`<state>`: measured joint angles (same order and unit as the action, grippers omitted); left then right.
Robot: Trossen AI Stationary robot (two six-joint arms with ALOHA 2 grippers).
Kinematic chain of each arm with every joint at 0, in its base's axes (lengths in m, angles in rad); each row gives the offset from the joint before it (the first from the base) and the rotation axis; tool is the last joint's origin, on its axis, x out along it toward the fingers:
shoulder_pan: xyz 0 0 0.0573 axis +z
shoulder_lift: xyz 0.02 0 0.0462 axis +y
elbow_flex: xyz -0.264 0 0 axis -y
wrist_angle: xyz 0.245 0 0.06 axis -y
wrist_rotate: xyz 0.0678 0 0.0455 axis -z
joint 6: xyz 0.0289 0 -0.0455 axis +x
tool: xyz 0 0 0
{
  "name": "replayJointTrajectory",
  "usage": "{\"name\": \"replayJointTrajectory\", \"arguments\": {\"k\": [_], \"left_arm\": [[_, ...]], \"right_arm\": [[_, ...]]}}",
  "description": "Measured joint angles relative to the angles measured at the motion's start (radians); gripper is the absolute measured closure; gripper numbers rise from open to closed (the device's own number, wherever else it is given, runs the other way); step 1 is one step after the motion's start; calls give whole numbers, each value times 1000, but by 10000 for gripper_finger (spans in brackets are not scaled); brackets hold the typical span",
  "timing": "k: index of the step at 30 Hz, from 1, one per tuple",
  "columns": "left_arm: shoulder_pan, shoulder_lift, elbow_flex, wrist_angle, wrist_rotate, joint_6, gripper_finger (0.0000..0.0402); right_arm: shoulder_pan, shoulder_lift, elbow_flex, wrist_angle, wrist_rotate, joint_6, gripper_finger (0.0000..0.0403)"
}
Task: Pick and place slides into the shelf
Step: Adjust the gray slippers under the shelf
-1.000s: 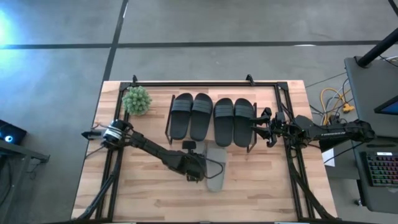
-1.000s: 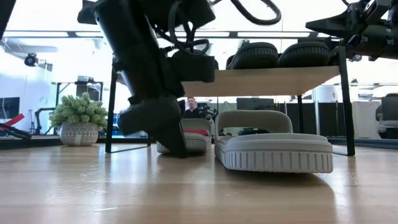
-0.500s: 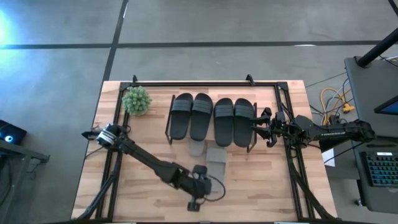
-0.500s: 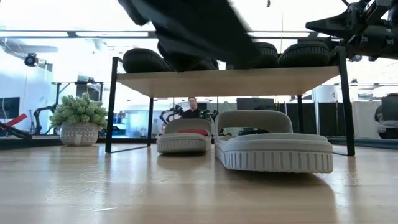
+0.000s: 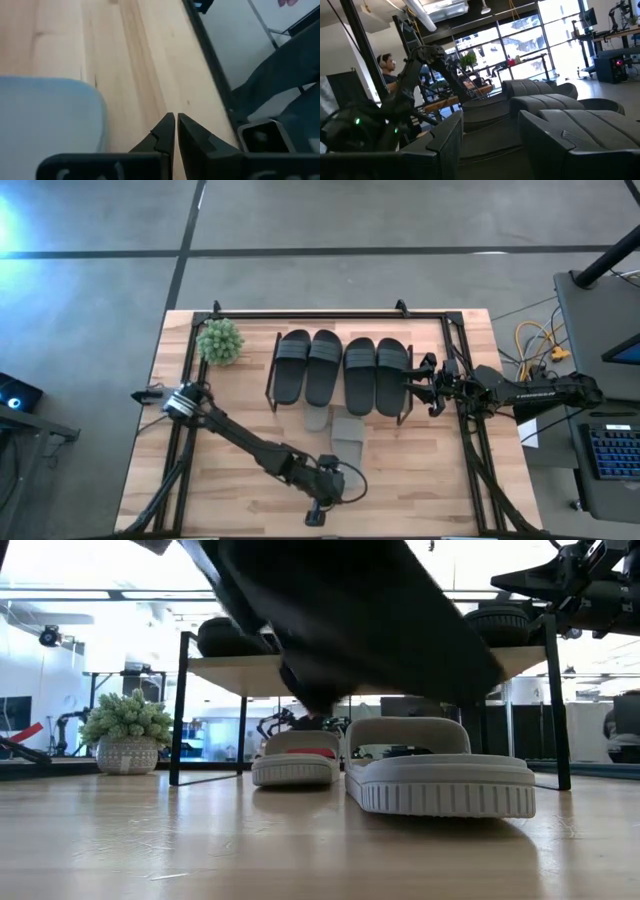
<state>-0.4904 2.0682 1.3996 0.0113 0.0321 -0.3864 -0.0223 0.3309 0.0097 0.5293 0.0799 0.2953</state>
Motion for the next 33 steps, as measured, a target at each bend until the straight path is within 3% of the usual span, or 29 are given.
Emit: {"name": "replayJointTrajectory", "arguments": {"k": [8, 33], "left_arm": [[10, 108, 52, 0, -64, 1, 395], [190, 105, 57, -176, -476, 159, 395]], "right_arm": [[0, -1, 0, 0, 0, 0, 220], [0, -1, 0, 0, 0, 0, 220]]}}
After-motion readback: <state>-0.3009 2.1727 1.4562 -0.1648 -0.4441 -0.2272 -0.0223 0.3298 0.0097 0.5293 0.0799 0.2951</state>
